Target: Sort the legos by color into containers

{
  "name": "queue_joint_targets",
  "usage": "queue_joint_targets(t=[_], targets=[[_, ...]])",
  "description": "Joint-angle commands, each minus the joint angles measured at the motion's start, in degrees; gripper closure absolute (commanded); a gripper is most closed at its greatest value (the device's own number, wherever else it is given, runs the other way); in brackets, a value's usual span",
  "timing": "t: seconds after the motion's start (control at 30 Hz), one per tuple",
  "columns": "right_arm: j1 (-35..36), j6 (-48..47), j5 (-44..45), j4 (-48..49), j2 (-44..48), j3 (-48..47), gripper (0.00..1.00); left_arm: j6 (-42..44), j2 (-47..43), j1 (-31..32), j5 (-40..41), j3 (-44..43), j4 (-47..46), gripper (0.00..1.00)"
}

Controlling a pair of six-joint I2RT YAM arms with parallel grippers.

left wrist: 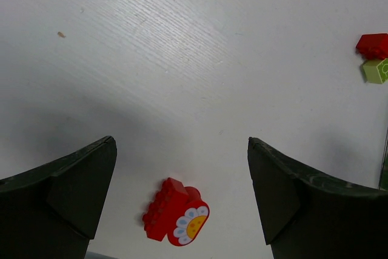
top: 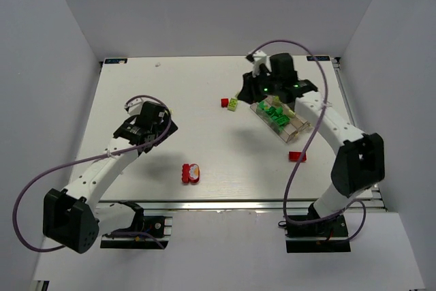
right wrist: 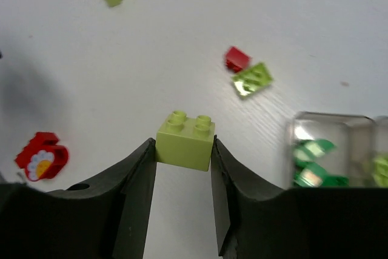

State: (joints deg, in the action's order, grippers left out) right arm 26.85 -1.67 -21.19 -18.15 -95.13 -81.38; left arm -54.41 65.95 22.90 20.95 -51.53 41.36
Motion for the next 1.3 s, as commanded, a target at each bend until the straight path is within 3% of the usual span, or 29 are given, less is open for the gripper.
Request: queue_joint_targets(t=[0.0, 0.3, 0.53, 0.67, 0.83, 0.93, 1.17, 1.27], targets=[[-7.75, -5.01, 0.0, -0.57, 1.7, 4.29, 1.0, 2.03, 1.1, -1.1, -2.31, -3.05, -4.18, 0.02], [-21.39, -1.32, 8.53, -2.23, 0.39, 4.13, 1.0, 2.56, 3.74, -3.29, -5.57, -2.7, -7.0, 0.02], [-24.13, -1.31, 9.59, -1.89, -4.44, 3.43, 1.0, 2.12, 4.27, -3.56, -6.01, -2.53, -7.0, 0.02], [-25.0, -1.32, 9.76, -1.8, -6.99, 2.37, 0.94, 2.12, 3.83, -3.73, -6.01, -2.09, -6.47, 0.02], [-25.97, -1.4, 9.94, -1.27, -9.71, 1.05, 0.76, 2.47, 4.0, -4.17, -5.83, -2.61, -6.12, 0.02], [-26.15, -1.93, 9.59, -1.18, -10.6, 0.35, 0.6, 3.0, 4.62, -4.44, -5.83, -3.57, -5.86, 0.02], [-26.15, -5.86, 4.25, -2.67, -9.29, -0.09, 0.11, 4.31, 8.48, -6.02, -6.1, -6.12, -6.29, 0.02], [-26.24, -12.01, -4.43, -5.92, -6.91, -1.14, 0.11, 4.93, 11.03, -7.33, -6.45, -8.66, -5.33, 0.02]])
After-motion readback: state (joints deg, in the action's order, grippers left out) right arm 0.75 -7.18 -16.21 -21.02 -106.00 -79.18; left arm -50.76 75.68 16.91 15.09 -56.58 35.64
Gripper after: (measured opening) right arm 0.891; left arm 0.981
